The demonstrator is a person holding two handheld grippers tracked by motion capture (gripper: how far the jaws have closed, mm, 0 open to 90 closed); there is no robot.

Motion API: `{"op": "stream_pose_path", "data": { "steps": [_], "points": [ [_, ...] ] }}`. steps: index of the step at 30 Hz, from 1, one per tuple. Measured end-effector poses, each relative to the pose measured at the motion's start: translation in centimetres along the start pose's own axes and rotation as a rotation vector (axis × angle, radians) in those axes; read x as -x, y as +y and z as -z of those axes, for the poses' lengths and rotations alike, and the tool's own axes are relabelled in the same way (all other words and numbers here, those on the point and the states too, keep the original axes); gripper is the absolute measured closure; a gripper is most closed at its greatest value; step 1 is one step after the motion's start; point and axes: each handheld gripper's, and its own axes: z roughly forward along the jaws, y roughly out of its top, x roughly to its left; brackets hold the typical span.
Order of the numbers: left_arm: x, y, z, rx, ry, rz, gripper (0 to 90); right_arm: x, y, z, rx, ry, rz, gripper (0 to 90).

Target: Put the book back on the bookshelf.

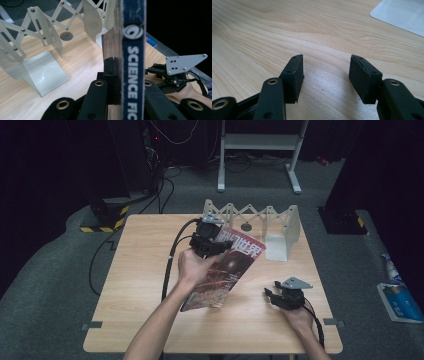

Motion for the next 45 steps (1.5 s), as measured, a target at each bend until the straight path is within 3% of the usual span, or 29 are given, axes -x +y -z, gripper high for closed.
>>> {"op": "stream_pose_path", "data": {
  "steps": [18,29,45],
  "points": [
    [-1.3,1.9,1.0,-0.06,0.039,0.007,83.4,0.0,0.0,0.0,0.002,0.0,0.004,45.1],
    [-1.8,3.0,1.1,-0.126,0.064,0.0,83.0,0.0,0.0,0.0,0.002,0.001,0.007,45.0],
    [-3.1,4.8,0.7,-0.212,0.099,0.022,82.8,-0.1,0.0,0.0,0.001,0.004,0.005,45.0]
  ]
}}
